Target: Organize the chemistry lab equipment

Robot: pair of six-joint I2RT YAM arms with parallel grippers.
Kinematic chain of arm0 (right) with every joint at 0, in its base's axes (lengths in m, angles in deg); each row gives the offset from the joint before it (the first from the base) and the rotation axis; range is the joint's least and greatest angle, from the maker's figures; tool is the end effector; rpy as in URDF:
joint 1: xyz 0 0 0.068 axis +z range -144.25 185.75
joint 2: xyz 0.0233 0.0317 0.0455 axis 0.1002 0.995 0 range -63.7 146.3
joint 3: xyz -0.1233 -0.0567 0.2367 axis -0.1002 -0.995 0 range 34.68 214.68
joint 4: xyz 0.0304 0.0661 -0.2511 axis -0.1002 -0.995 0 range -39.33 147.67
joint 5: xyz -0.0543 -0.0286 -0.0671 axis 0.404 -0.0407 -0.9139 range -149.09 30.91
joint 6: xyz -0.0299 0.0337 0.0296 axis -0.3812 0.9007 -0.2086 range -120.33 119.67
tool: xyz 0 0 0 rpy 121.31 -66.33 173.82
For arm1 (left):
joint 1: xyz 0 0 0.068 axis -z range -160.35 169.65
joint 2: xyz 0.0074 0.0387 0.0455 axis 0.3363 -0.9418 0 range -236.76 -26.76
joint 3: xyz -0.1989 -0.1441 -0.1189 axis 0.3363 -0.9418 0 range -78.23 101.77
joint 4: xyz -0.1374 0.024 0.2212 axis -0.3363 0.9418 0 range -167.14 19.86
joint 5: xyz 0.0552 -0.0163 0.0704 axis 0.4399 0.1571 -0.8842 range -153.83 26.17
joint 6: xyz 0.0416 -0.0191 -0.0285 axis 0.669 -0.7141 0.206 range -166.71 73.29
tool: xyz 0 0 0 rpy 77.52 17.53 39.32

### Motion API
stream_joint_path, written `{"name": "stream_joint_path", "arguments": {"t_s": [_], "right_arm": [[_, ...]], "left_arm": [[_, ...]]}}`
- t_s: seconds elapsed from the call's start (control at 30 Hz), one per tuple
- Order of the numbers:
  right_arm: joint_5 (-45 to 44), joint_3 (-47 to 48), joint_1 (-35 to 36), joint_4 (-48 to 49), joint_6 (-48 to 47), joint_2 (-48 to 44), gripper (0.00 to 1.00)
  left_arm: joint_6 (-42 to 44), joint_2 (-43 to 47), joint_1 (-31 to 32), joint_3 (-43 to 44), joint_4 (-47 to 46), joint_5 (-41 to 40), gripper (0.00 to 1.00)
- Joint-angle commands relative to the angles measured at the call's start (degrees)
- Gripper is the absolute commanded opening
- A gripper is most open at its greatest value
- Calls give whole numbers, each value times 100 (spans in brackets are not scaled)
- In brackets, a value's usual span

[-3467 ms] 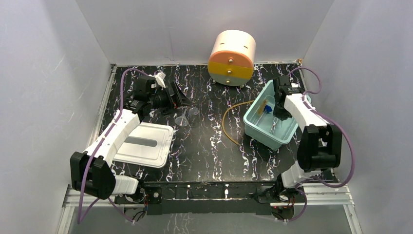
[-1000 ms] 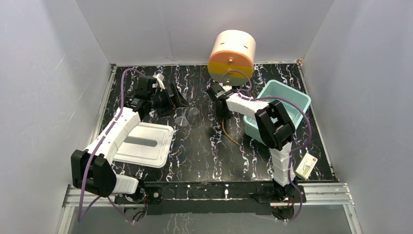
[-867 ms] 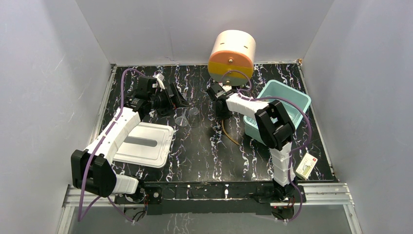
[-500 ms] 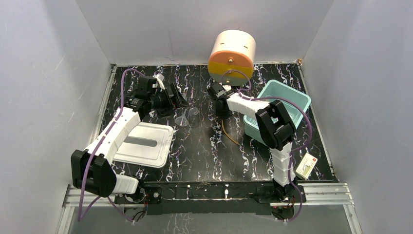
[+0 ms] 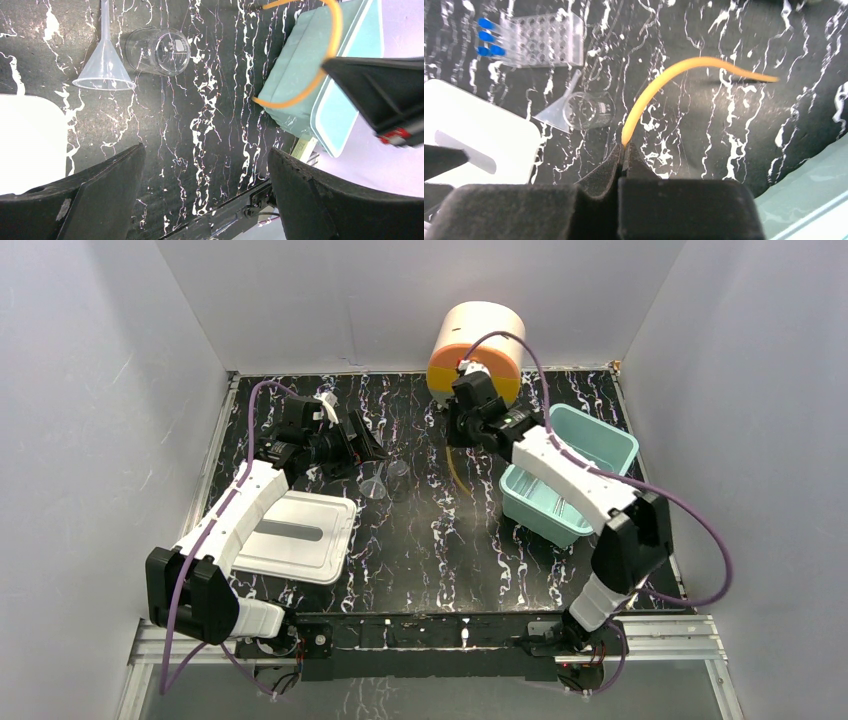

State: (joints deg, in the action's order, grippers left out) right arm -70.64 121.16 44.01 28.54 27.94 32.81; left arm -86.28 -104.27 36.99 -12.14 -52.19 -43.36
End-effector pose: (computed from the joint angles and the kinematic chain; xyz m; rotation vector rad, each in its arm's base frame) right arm 0.3075 0.2335 0.3235 -0.0886 2.2667 0.3990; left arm 0.2840 -0.1017 0.3180 -0.2390 2.3117 -0.9248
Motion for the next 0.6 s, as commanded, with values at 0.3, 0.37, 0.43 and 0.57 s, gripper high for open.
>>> {"name": "stream_joint_path", "arguments": {"t_s": [0.3, 0.37, 0.43, 0.57], "right_arm": [[-294, 167, -79, 648, -1072, -1935, 0], [-436, 273, -79, 662, -1209, -2131, 0], [-645, 362, -82, 678, -1314, -2325, 0], [-1198, 414, -82, 766, -1599, -2759, 0]], "left_arm": [[81, 22, -12, 167, 111, 21, 91], [77, 10, -15, 177, 115, 11, 91], [78, 8, -12, 180, 114, 17, 91], [72, -8, -12, 177, 104, 11, 91]]}}
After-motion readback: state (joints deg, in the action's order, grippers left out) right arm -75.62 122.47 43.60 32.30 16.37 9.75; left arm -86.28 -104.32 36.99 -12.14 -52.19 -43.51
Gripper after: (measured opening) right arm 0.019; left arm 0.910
